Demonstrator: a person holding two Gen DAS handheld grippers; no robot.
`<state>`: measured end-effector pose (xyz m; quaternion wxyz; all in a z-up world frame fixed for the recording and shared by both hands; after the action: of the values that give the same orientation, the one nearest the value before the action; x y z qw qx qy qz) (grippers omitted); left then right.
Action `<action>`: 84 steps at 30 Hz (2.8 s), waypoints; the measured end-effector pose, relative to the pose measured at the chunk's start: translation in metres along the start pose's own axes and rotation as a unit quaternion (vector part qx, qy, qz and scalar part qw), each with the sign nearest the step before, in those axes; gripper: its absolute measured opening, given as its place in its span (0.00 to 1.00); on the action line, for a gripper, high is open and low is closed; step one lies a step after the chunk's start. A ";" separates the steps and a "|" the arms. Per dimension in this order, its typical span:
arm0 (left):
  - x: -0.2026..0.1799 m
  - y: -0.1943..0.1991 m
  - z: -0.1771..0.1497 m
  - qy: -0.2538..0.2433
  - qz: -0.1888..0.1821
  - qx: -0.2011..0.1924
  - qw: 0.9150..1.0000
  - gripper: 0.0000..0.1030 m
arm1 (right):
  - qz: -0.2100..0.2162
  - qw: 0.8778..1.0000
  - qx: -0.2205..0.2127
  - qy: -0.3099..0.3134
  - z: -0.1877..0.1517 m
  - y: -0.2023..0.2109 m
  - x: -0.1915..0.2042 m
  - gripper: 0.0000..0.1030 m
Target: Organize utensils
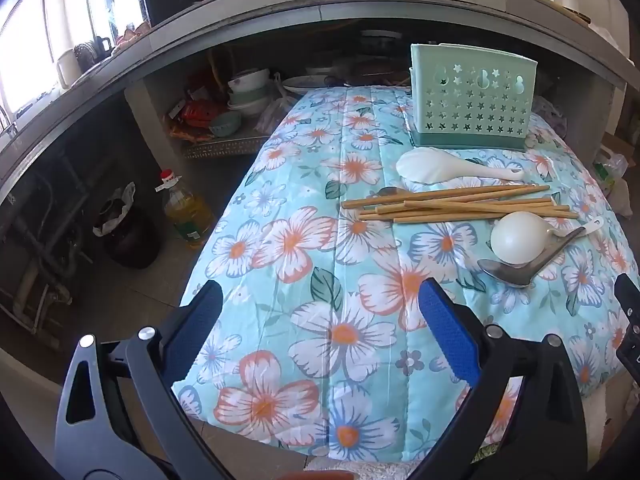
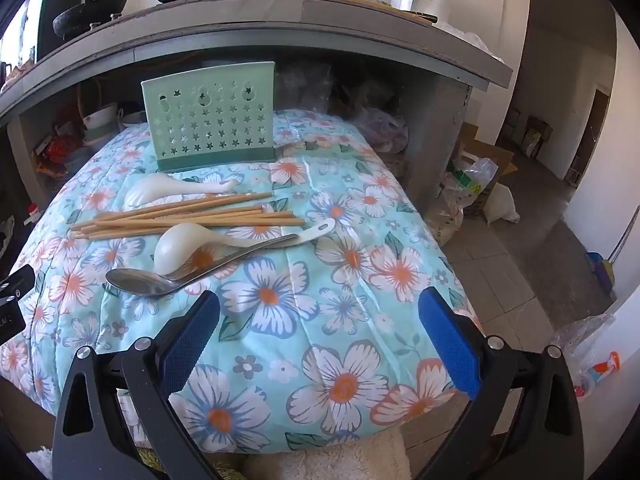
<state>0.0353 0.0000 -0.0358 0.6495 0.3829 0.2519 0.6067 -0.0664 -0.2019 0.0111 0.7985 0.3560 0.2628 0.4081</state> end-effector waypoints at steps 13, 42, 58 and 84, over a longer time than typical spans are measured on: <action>0.000 -0.005 -0.002 0.001 0.000 0.002 1.000 0.92 | 0.000 1.000 0.002 0.000 0.001 0.000 -0.001 0.94; 0.004 -0.006 -0.001 0.002 0.000 0.004 1.000 0.92 | 0.000 1.000 0.000 0.000 0.002 0.001 -0.001 0.94; 0.007 -0.008 -0.003 0.002 0.001 0.004 1.000 0.92 | 0.000 1.000 -0.002 -0.001 0.000 0.002 -0.001 0.94; -0.004 -0.012 -0.001 -0.029 -0.028 0.014 0.999 0.92 | -0.002 1.000 -0.014 -0.012 -0.002 0.006 -0.004 0.94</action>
<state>0.0411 -0.0038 -0.0460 0.6676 0.4023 0.2518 0.5737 -0.0728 -0.2020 0.0156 0.8074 0.3490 0.2476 0.4061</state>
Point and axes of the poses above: each gripper's, at about its wrist camera, not at the fingertips, and y roughly against the way its jaws point, x to its left, z to its top, the point moved 5 cm from there along -y, roughly the way its jaws point, and after that the axes turned 8 degrees about x, right-handed, at the moved point
